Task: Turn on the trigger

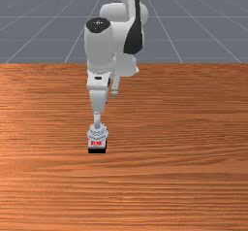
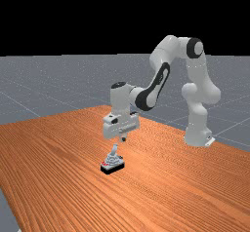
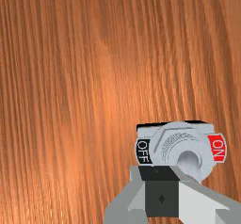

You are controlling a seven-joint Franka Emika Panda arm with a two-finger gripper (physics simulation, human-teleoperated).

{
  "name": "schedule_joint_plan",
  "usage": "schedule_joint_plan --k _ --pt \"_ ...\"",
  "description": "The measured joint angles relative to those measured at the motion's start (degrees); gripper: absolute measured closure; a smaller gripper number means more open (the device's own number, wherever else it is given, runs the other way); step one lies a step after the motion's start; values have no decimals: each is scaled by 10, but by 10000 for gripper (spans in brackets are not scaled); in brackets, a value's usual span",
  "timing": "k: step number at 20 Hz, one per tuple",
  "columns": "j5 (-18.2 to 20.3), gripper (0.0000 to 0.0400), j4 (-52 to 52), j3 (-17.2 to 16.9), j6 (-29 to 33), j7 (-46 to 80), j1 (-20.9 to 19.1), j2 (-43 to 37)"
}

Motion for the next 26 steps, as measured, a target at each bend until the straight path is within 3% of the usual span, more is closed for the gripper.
schedule_joint_plan --k 1,3,5,6,7,8,9,11,15,17,23,24,25,26 --pt "3 400 -58 5 76 -38 -7 -31" --pt "8 400 -82 2 106 -10 -4 -43" --pt "18 400 -70 7 83 -17 -5 -36" --pt "3 400 -54 2 60 -3 0 -26" --pt "25 400 -68 10 90 -24 -8 -27" --pt "9 400 -70 2 99 4 0 -22" --pt "29 400 -69 12 100 -27 -10 -17" --pt "13 400 -82 6 129 -11 -4 -17" --pt "15 400 -69 -2 107 4 -6 -10" --pt "-21 400 -69 -15 111 9 1 -10" --pt "49 400 -1 13 68 -52 -36 26" --pt "25 400 -9 5 120 -28 -20 14" --pt "27 400 4 6 122 -28 -19 18" --pt "38 400 42 11 63 -37 -25 34"
